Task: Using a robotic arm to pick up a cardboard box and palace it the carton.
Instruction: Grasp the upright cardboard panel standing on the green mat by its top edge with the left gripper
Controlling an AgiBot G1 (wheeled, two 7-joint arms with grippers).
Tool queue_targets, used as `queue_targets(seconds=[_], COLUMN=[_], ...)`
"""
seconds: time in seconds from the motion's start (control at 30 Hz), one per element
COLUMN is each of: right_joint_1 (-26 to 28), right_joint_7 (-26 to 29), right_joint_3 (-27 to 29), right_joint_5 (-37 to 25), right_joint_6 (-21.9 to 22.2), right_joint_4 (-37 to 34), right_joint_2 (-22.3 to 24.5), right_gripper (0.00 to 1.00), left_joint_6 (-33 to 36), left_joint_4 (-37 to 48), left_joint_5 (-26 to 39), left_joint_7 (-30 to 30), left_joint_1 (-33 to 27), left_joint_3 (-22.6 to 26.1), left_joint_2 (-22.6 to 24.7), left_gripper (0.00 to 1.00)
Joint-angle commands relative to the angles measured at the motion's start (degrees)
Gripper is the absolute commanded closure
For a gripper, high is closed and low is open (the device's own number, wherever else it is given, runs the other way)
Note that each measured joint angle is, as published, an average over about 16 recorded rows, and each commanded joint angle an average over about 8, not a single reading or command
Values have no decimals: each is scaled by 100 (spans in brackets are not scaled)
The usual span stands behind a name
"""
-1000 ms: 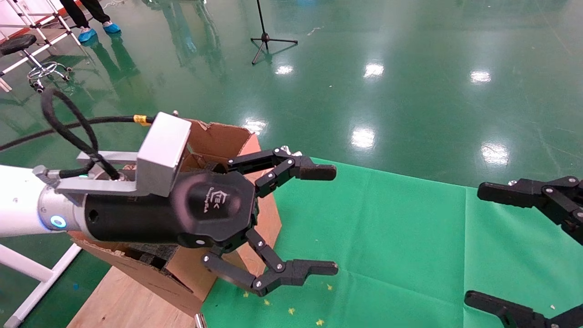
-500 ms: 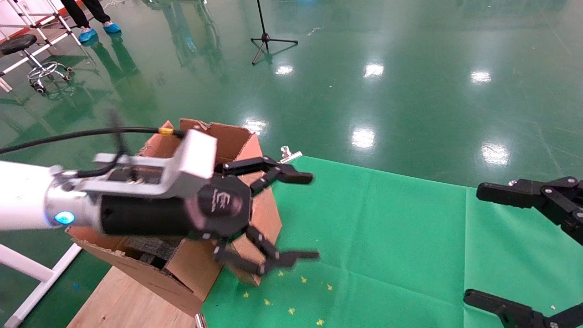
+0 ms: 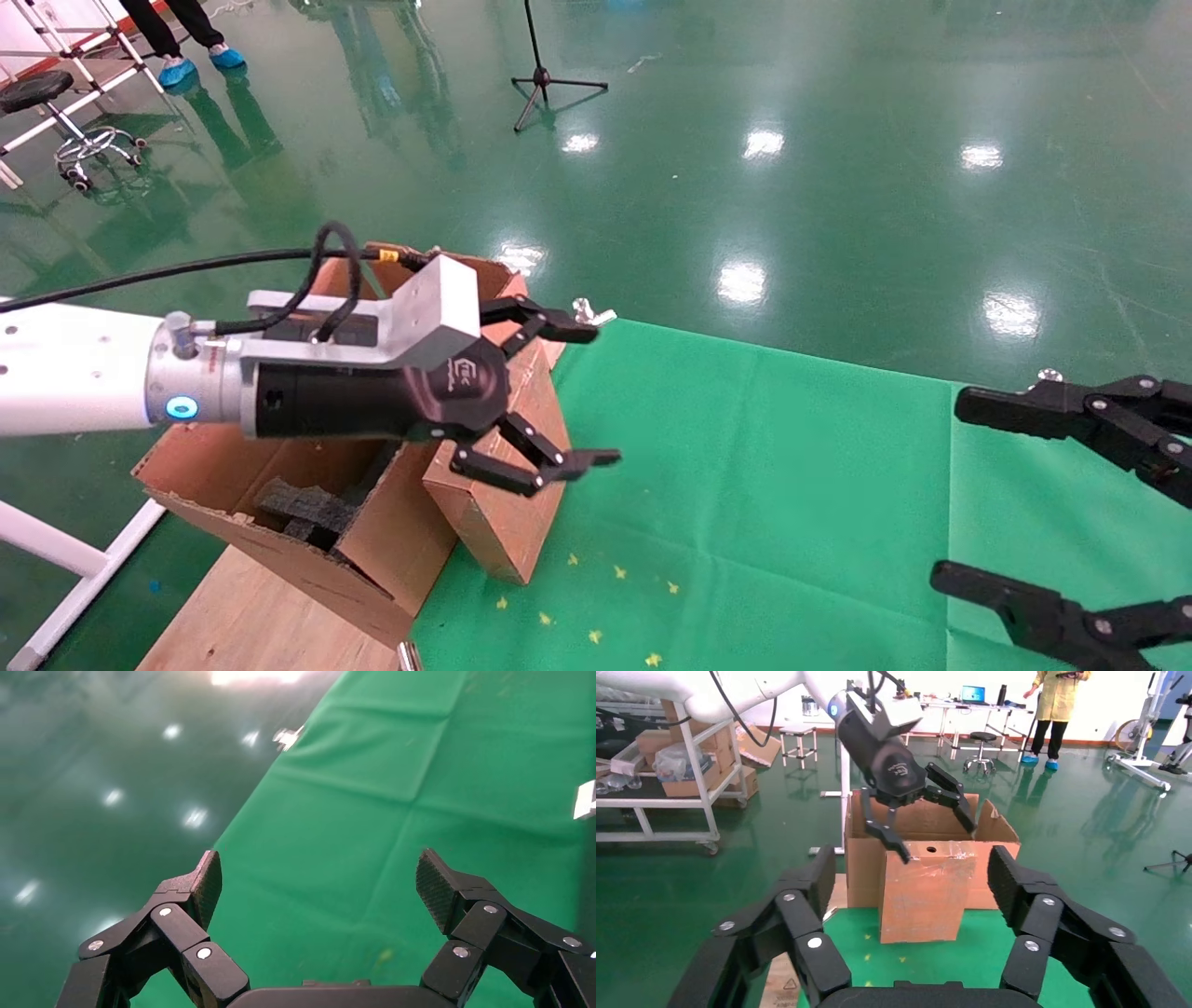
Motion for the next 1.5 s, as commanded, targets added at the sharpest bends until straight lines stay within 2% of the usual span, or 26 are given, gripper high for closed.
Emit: queue_targets(seconds=[0.03,0.17,0.3,0.67,0.83,1.0,1.5], right_joint_1=[0,1,1,2,2,3,3], right_joint_7=[0,-1,-2,-3,-4,-4,-6], right_joint_3=[0,-2,-3,-6,-7,-8,-11], right_joint_5=[0,1,2,4,4,5,7], right_joint_6=[0,0,0,1,2,2,4], right_joint_4=[-1,-1,-1,-2,-2,-2,-2], right_joint_2=[0,0,1,2,2,3,4], right_gripper=[100,100,100,100,100,100,100], left_joint_6=[-140,-246,-126,434,720,869,1073], left_joint_4=[-15,-41,-14,10,-5,24,54], left_joint_5=[269,966,1443,2976,3556,3565,3725], left_joint_7=[-37,-668,-1553,-4703,-5831,-6254,-6524], left_joint_1=[-70,-485,-863,-1584,-1838,-1860,-1773], left_joint_3=[37,233,428,1041,1261,1326,1571], left_joint_2=[-43,-7,53,337,604,777,1027], left_gripper=[0,0,0,0,0,0,0])
